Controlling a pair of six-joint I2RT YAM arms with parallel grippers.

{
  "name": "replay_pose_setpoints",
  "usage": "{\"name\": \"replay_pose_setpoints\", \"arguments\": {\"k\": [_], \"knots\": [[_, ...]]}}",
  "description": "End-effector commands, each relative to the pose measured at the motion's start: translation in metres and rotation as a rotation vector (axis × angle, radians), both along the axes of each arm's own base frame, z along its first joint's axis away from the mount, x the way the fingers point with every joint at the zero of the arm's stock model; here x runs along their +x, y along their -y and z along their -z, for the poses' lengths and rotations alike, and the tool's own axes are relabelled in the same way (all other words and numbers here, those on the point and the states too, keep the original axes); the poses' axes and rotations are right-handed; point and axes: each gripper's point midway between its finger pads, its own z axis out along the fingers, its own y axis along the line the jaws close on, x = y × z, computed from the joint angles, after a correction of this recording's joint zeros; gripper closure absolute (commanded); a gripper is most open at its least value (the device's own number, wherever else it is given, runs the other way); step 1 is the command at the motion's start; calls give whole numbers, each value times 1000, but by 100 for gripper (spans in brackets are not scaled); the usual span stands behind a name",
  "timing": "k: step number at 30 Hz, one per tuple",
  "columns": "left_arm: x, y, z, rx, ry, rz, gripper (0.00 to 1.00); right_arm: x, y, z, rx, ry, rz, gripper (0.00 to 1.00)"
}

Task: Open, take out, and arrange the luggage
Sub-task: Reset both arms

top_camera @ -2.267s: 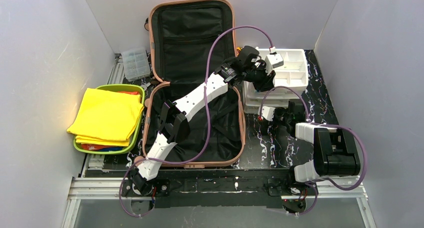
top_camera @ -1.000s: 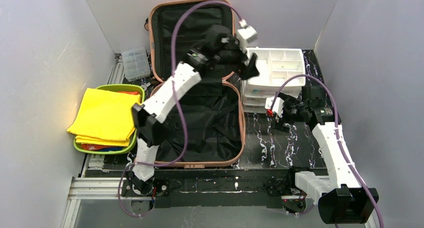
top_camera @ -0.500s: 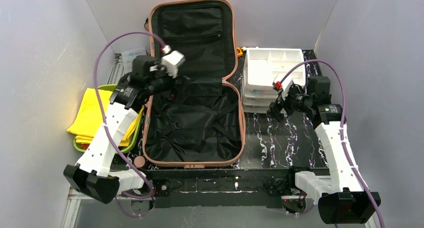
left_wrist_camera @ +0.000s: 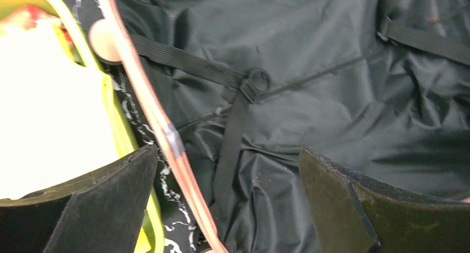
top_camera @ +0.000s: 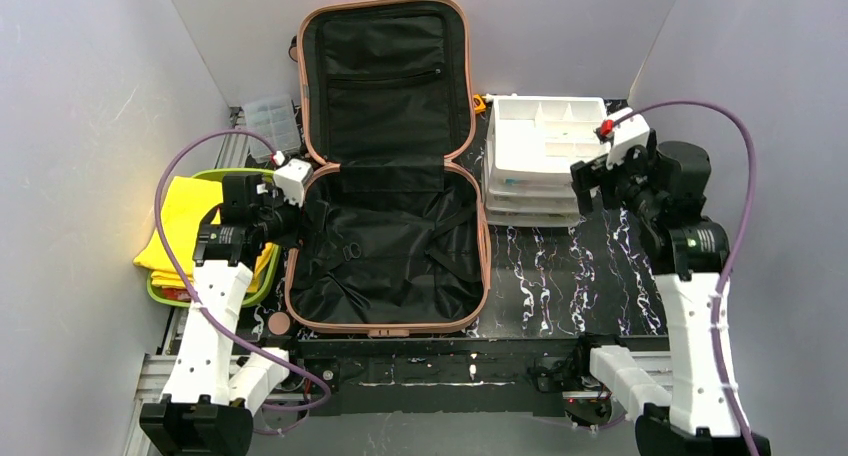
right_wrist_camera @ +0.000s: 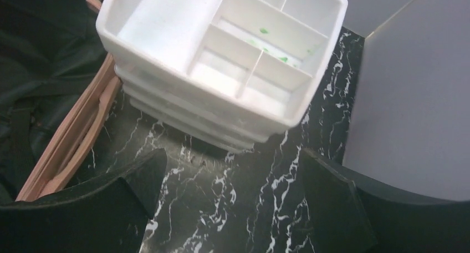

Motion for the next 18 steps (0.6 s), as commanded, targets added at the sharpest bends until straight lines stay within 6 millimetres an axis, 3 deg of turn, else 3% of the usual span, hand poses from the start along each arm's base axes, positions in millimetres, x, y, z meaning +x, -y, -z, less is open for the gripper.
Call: {"name": "replay_pose_setpoints", "arguments": {"k": [1, 4, 7, 12, 18], "knots": [[-33, 24, 5, -85, -41, 141, 2, -49, 10, 12, -92, -54, -15, 2], [-56, 38, -4, -120, -6, 262, 2, -76, -6, 24, -94, -54, -143, 2], [-92, 58, -14, -174, 47, 434, 2, -111, -21, 31, -115, -36, -286, 2], [-148, 73, -11, -180, 176, 642, 2, -159, -48, 45, -122, 7, -527, 2], [-168, 84, -14, -239, 225, 711, 2, -188, -79, 47, -35, 53, -742, 2]]}}
